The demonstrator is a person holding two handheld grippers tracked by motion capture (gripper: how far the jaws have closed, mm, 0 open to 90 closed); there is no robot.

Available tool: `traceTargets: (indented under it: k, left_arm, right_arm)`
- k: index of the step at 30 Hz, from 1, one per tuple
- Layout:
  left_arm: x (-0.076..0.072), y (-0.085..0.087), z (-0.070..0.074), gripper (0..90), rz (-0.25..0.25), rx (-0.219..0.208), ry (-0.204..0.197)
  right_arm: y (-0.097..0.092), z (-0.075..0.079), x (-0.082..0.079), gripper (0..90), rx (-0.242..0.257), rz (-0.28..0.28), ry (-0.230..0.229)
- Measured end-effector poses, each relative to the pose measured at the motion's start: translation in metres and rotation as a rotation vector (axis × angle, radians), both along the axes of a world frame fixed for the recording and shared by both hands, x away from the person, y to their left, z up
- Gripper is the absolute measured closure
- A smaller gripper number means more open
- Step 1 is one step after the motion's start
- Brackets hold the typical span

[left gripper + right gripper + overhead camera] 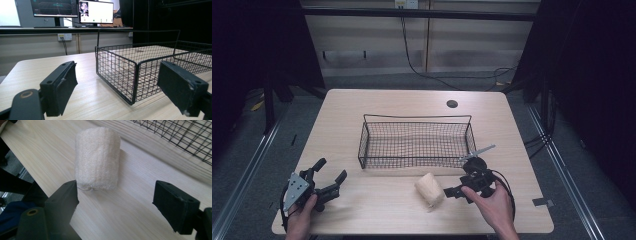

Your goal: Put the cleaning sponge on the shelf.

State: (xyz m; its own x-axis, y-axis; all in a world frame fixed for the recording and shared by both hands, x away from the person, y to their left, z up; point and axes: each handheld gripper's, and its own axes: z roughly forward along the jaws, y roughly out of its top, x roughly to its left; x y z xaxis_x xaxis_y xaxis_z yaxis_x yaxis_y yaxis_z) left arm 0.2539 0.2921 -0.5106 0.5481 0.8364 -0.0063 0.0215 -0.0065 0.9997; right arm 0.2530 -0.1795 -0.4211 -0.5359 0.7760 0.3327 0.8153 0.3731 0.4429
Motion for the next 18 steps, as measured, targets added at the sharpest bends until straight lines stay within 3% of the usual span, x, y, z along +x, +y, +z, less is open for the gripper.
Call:
traceTargets:
  k: [9, 18]
  left_arm:
    - [0.0, 0.0, 0.0, 15.7, 0.0, 0.0, 0.0]
    - [0.0, 0.0, 0.0, 15.7, 0.002, 0.0, 0.0]
  right_arm:
    - [0.011, 0.001, 0.005, 18.7, 0.003, 0.043, 0.023]
    - [0.029, 0.003, 0.011, 18.2, -0.012, 0.081, 0.018]
